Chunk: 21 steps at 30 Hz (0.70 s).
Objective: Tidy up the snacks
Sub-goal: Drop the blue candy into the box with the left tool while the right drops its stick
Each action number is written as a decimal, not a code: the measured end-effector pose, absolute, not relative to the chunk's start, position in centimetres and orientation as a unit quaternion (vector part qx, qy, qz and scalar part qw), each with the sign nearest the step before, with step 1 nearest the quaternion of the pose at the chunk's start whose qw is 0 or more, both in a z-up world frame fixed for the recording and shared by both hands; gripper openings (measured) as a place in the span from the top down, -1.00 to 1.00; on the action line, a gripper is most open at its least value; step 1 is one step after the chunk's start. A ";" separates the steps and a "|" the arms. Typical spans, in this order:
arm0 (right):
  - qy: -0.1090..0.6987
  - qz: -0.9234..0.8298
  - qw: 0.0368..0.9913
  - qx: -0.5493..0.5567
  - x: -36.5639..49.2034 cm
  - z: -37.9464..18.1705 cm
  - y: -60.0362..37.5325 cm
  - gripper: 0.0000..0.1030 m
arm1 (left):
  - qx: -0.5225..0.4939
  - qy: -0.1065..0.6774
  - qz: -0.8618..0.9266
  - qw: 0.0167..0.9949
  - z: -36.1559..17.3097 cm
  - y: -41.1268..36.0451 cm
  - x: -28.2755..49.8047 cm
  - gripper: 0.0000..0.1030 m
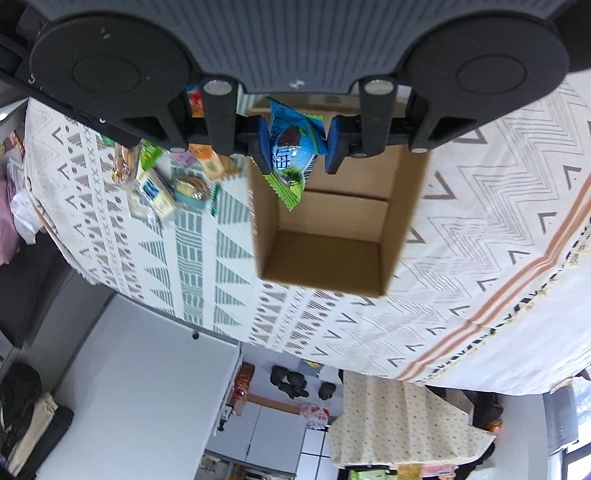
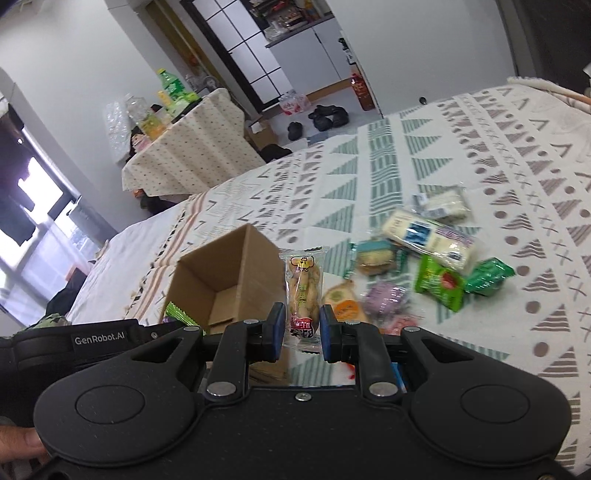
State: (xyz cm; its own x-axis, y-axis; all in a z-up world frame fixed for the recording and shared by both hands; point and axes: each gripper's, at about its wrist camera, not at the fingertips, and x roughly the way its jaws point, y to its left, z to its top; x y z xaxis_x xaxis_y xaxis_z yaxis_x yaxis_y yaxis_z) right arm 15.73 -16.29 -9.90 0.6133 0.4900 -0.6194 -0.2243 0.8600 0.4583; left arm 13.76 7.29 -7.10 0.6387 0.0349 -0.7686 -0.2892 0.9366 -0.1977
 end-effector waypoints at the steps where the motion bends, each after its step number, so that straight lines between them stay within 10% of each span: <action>1: 0.390 0.204 0.882 0.167 15.7 -9.7 -15.8 0.61 | -0.156 0.413 0.093 0.892 -7.0 7.9 13.7 0.43; 21: 0.395 0.237 0.879 0.123 15.8 -8.4 -7.2 0.61 | -0.215 0.409 0.109 0.880 -8.4 15.0 13.6 0.37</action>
